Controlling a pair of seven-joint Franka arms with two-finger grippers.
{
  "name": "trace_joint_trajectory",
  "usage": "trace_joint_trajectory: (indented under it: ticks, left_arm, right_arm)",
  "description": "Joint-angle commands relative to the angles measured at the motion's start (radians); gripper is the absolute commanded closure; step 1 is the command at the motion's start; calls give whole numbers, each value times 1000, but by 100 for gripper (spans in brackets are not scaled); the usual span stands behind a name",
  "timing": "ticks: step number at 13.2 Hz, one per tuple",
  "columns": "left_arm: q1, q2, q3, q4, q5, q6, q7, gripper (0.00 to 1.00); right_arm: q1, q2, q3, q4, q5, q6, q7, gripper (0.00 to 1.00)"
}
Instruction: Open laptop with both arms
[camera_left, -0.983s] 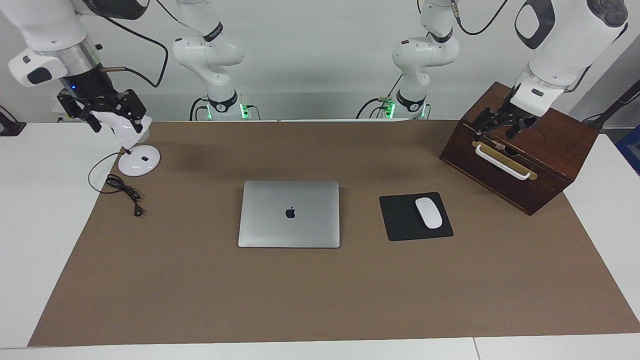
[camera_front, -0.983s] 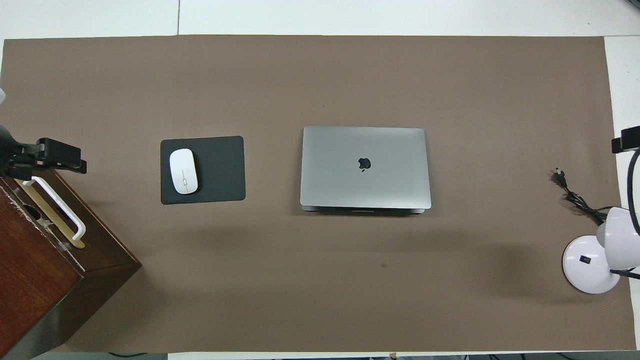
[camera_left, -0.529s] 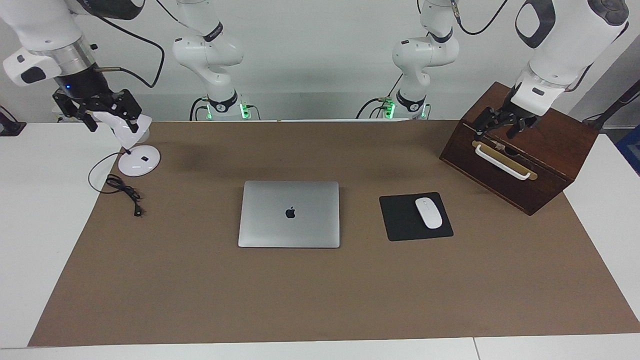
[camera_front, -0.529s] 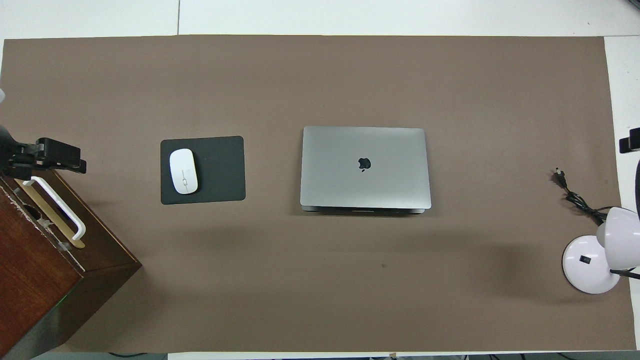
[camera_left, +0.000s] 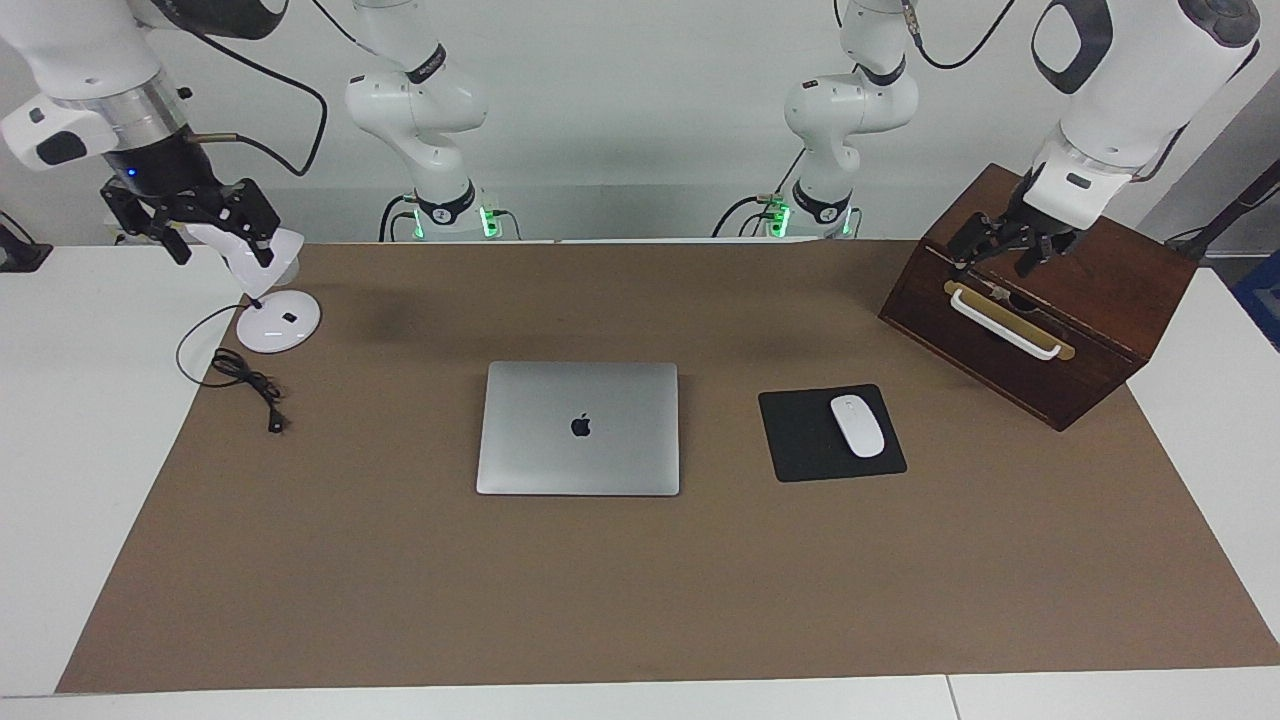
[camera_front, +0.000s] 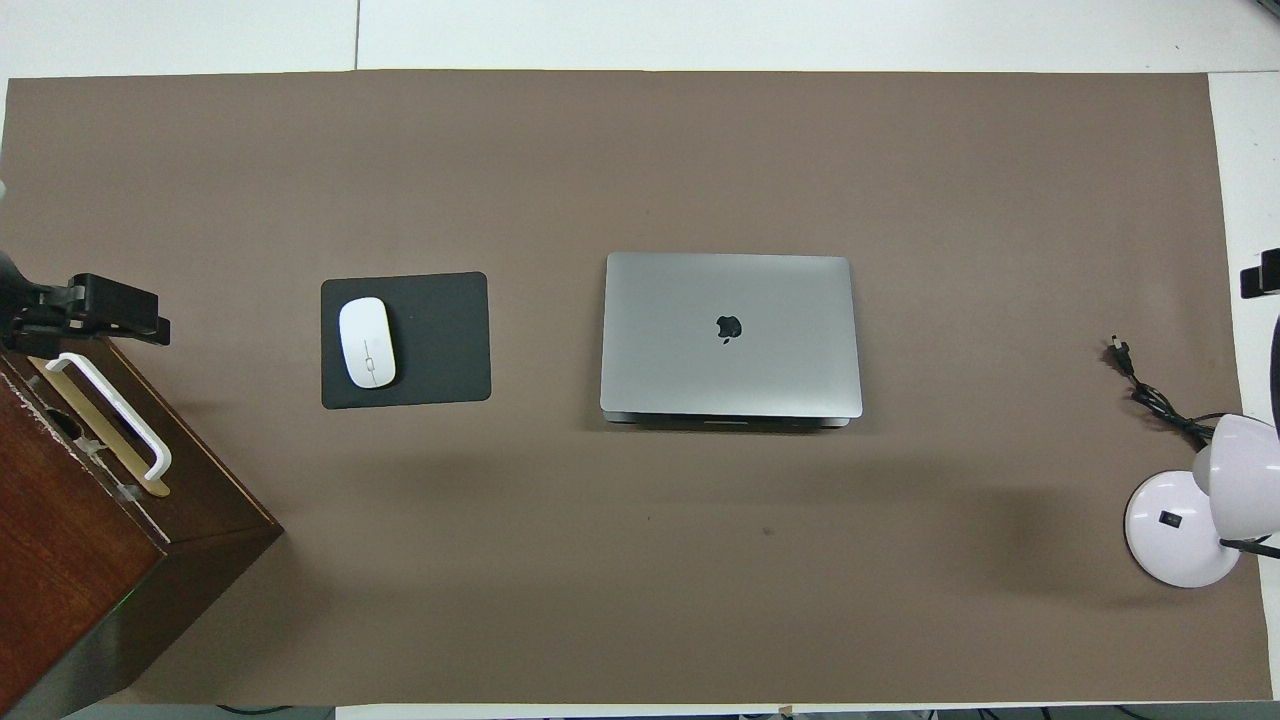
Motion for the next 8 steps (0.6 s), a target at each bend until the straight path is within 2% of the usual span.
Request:
trace_joint_trajectory:
  ticks: [1, 6, 8]
  left_arm:
    - [-2, 13, 1, 28, 17, -16, 10, 0]
    - [-2, 13, 1, 28, 17, -12, 10, 0]
    - [-2, 13, 1, 28, 15, -5, 2, 0]
  right_arm:
    - [-2, -10, 1, -23, 6, 63, -17, 0]
    - [24, 34, -10, -22, 4, 178, -21, 0]
    - [68, 56, -56, -20, 4, 239, -26, 0]
